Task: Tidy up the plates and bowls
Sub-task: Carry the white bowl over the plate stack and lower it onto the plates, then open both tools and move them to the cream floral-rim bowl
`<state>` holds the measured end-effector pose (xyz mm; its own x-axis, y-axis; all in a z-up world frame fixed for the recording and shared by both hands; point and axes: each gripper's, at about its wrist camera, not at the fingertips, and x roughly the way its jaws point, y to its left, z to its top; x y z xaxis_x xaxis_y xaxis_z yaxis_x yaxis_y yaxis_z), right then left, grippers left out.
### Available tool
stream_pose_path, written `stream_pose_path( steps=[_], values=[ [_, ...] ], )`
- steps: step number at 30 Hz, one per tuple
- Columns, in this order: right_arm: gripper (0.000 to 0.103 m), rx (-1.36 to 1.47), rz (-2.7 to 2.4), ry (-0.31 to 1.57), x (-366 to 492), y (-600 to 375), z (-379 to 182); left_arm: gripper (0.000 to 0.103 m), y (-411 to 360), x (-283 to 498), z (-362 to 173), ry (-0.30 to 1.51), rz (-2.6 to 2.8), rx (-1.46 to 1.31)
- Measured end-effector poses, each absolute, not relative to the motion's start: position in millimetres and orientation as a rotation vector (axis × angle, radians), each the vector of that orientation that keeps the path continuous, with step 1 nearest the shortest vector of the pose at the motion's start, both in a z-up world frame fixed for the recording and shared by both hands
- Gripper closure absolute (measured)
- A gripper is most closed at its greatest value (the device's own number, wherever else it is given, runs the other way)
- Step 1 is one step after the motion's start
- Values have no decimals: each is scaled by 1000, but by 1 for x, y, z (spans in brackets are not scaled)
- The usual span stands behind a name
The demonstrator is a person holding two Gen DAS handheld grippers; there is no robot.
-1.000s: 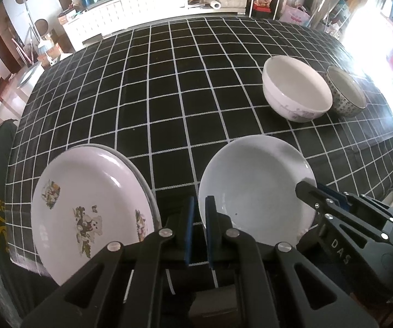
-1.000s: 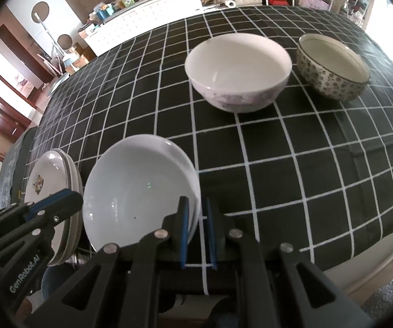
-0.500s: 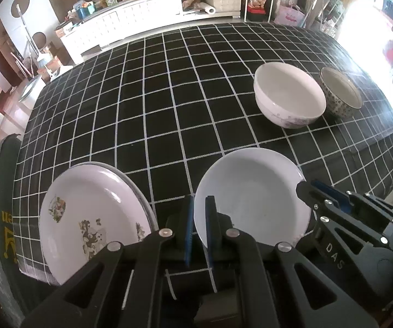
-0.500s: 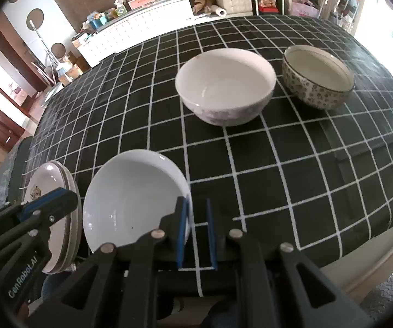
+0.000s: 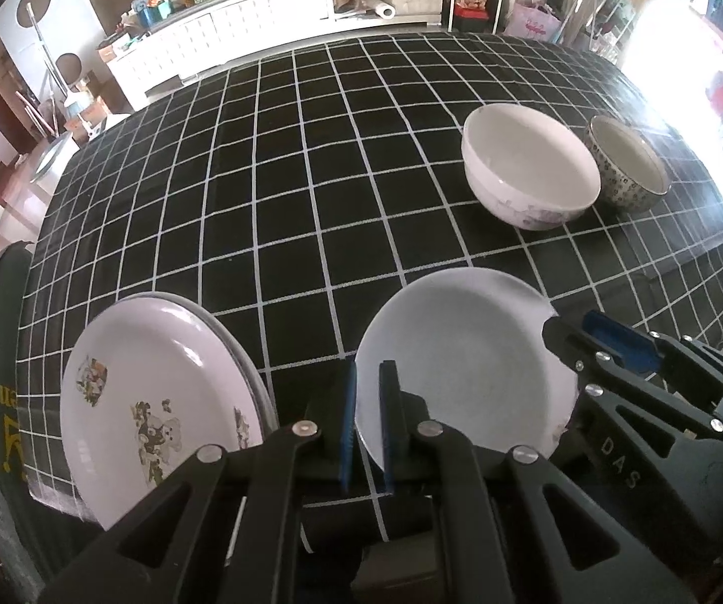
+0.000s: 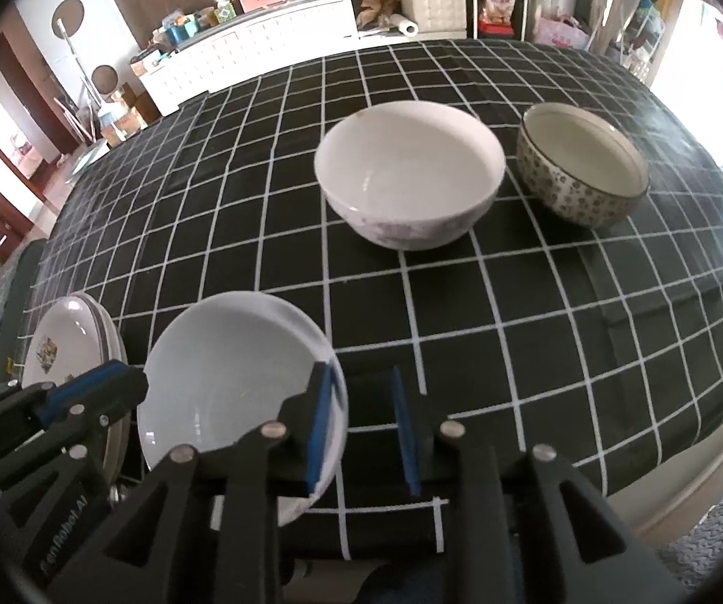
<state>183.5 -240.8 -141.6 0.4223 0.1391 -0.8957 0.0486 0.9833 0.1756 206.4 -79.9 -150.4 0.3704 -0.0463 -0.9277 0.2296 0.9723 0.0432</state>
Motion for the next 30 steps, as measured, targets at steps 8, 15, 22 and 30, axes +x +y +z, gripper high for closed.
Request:
stream_pose_path(
  steps=[8,15,22,30],
  values=[
    [53,152,31,1142,185,-243,-143,86,-82,207,-152,1184,-187,176],
    [52,153,25,1126,184,-245,-139,81,-81,207,-148,1176,-197,178],
    [36,151,0,1122,183,-250,-141,80,-81,207,-152,1188,-194,174],
    [34,162,-38,1084,185,-263,-131,72,-84,208,-147,1175,-207,168]
  ],
)
